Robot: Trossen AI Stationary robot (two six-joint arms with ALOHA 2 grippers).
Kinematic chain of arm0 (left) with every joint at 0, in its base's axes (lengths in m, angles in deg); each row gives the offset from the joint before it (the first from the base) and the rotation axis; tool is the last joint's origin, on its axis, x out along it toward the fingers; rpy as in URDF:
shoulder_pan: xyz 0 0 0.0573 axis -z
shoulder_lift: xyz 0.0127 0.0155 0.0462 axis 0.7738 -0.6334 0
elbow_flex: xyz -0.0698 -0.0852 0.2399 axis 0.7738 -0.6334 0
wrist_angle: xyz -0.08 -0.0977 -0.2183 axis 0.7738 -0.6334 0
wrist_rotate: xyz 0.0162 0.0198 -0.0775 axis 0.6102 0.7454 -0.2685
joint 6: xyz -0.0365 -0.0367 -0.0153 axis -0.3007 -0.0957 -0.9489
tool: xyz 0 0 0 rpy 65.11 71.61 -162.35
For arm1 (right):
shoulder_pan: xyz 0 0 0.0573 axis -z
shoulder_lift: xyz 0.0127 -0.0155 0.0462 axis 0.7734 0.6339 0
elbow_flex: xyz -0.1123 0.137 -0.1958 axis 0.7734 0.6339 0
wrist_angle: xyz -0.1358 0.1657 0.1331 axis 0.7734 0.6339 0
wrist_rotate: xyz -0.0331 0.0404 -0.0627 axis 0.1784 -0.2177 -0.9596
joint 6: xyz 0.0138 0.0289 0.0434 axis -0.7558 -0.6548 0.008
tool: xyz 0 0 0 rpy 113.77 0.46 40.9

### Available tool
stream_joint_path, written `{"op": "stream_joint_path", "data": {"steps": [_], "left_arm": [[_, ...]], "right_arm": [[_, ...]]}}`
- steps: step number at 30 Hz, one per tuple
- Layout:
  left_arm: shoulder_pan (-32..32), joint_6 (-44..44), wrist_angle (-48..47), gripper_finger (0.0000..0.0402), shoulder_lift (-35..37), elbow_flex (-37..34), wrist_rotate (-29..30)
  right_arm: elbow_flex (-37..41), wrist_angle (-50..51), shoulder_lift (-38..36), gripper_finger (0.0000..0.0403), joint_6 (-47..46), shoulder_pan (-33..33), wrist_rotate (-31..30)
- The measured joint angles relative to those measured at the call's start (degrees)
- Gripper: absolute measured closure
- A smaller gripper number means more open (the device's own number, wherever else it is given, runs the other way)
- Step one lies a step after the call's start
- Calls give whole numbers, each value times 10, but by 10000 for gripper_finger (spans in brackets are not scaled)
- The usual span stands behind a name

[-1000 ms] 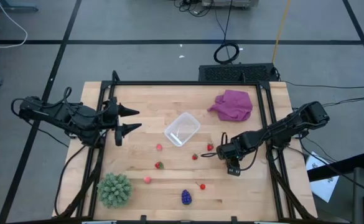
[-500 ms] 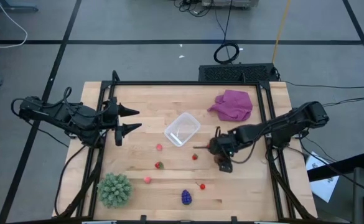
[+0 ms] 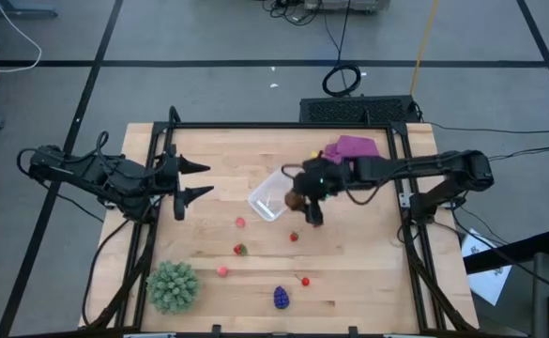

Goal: Pick and placing Produce into tupperware
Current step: Put the kiwi into the transparent bin

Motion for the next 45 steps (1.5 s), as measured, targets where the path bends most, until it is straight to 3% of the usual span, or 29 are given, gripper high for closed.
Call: {"op": "stream_joint_path", "data": {"steps": [8, 14, 18, 24, 31, 45], "left_arm": [[-8, 78, 0, 144, 5, 0, 94], [-43, 85, 0, 144, 15, 0, 95], [-65, 86, -4, 144, 21, 0, 94], [-85, 56, -36, 144, 32, 0, 77], [-95, 24, -107, 144, 39, 0, 73], [-107, 25, -123, 144, 39, 0, 67]], "right_arm": [[-1, -85, 2, 157, 36, 68, 0], [-35, -111, 44, 156, 51, 94, 3], [-116, -78, 106, 156, 69, 97, 4], [-228, 76, 197, 156, 66, 96, 5], [-235, 149, 244, 156, 41, 96, 5], [-231, 132, 310, 156, 51, 97, 21]]}}
